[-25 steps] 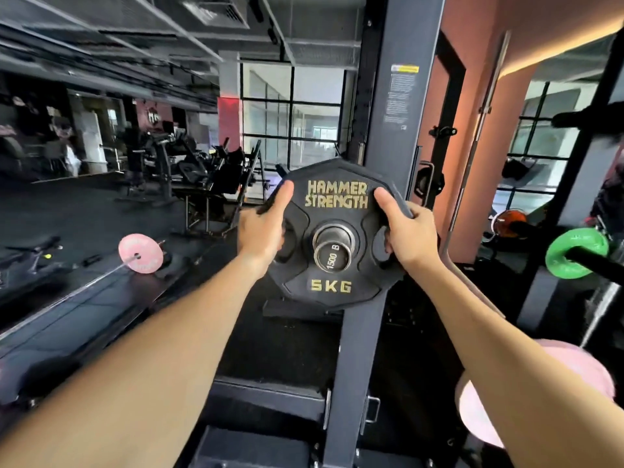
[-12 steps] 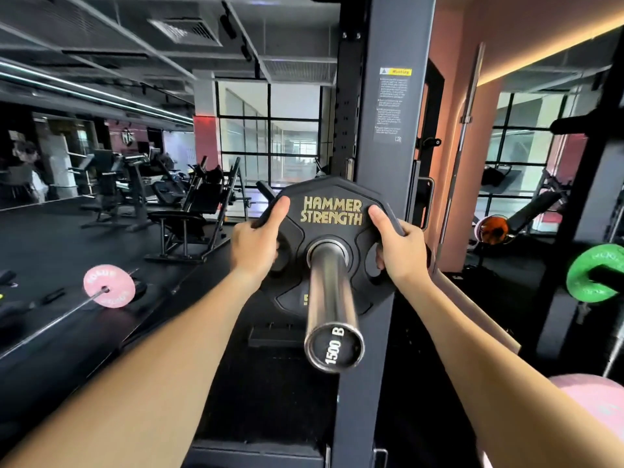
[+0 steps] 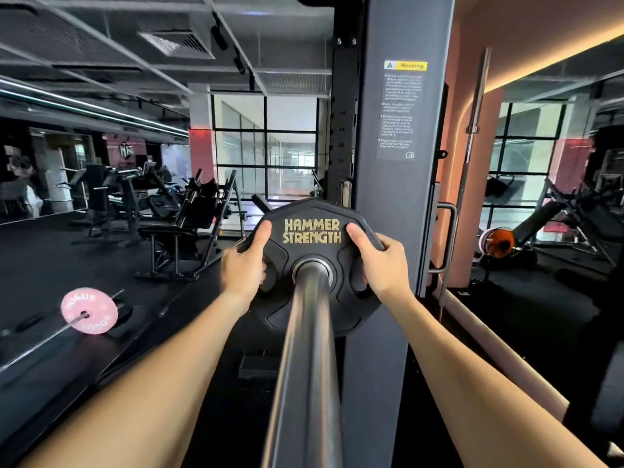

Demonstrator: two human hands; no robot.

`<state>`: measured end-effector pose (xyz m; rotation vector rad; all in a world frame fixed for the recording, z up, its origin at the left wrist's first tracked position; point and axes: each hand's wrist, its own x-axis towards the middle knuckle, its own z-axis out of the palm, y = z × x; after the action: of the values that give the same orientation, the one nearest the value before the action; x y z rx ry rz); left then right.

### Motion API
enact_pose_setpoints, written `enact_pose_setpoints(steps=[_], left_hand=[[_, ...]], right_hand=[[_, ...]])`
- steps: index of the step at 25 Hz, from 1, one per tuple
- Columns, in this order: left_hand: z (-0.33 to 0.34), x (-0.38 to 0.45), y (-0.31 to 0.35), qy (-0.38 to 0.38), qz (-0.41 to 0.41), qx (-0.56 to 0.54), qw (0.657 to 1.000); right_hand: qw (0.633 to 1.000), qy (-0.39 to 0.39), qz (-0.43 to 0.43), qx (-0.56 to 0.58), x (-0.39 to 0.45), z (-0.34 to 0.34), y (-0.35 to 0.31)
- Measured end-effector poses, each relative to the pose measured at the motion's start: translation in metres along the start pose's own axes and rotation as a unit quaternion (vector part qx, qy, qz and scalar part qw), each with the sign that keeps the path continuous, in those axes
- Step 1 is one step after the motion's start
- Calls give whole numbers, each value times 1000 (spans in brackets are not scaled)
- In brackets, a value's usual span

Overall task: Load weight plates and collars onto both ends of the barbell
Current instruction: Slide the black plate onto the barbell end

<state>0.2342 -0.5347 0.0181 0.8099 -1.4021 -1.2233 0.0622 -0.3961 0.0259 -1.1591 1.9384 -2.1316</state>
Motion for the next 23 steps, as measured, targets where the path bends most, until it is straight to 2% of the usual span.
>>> enact_pose_setpoints(steps=[5, 8, 12, 15, 23], left_hand=[[6, 22, -8, -21, 7, 4, 1000], [-5, 8, 4, -71, -19, 65, 995], [-41, -30, 41, -160, -76, 192, 965], [-68, -73, 69, -156, -34, 262, 952], [-99, -214, 161, -202, 58, 270, 940]], right_hand=[[1000, -11, 2, 21, 16, 5, 16], [1000, -11, 16, 11, 11, 1, 13], [990, -63, 69, -106, -12, -21, -6], [980, -73, 47, -177, -46, -50, -20], [966, -159, 42, -198, -150, -136, -96]])
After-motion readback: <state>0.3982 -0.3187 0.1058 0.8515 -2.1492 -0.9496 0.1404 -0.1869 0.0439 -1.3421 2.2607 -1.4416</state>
